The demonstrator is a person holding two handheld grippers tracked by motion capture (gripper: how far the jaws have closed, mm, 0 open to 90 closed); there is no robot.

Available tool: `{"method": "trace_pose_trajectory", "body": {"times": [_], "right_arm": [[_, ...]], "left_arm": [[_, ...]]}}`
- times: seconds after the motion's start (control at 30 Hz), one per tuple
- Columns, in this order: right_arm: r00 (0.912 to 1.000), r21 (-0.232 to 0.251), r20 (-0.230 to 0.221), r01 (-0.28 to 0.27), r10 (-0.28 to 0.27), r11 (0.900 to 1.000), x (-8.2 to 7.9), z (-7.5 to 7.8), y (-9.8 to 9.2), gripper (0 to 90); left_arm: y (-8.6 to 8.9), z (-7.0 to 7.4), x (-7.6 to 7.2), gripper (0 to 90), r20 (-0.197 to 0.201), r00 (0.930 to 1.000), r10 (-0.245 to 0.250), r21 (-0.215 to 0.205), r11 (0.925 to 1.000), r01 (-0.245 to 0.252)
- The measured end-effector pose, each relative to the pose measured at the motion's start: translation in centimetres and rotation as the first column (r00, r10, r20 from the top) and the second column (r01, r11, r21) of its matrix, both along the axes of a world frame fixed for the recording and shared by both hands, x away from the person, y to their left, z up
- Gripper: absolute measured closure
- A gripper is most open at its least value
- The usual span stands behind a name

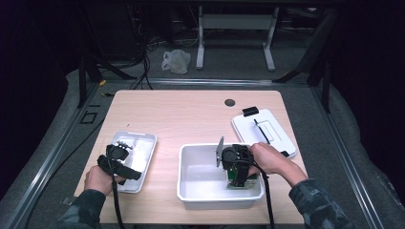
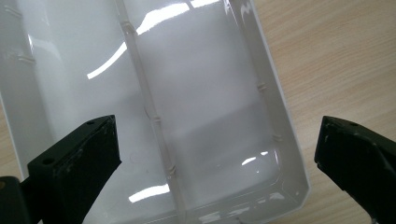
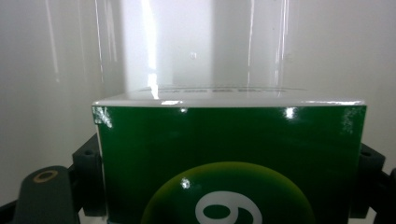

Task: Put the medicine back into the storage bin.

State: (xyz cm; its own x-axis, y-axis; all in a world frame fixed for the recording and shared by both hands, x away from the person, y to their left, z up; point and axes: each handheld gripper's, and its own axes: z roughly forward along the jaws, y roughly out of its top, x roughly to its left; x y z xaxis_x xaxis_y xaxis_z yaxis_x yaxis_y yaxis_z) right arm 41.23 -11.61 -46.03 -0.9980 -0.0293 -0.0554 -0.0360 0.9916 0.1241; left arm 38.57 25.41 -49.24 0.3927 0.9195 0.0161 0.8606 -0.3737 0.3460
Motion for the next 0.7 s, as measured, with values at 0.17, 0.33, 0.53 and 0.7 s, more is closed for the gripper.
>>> {"method": "trace_pose_trajectory", "body": {"times": [0.17, 0.33, 0.53, 0.7], "right_arm": [[1.0, -0.021, -0.001, -0.002, 0.002, 1.0, -0.1, -0.9, 0.3, 15.4], [1.0, -0.028, -0.003, 0.004, -0.004, 1.0, -0.1, -1.3, 0.5, 15.2], [0.9999, -0.052, 0.001, 0.011, -0.011, 0.999, -0.1, -1.5, 0.6, 14.8], [0.9999, -0.074, 0.011, 0.008, -0.008, 0.997, -0.1, -1.8, 0.8, 14.6]], "left_arm": [[0.1, 0.0, 0.0, 0.0, 0.001, 1.0, 0.002, -0.002, 1.0, -0.002], [0.0, 0.0, 0.0, 0.0, -0.002, 1.0, 0.0, 0.001, 1.0, 0.0], [0.0, 0.0, 0.0, 0.0, -0.001, 1.0, -0.001, 0.003, 1.0, 0.001], [0.0, 0.0, 0.0, 0.0, -0.001, 1.0, 0.001, 0.004, 1.0, -0.001]]}}
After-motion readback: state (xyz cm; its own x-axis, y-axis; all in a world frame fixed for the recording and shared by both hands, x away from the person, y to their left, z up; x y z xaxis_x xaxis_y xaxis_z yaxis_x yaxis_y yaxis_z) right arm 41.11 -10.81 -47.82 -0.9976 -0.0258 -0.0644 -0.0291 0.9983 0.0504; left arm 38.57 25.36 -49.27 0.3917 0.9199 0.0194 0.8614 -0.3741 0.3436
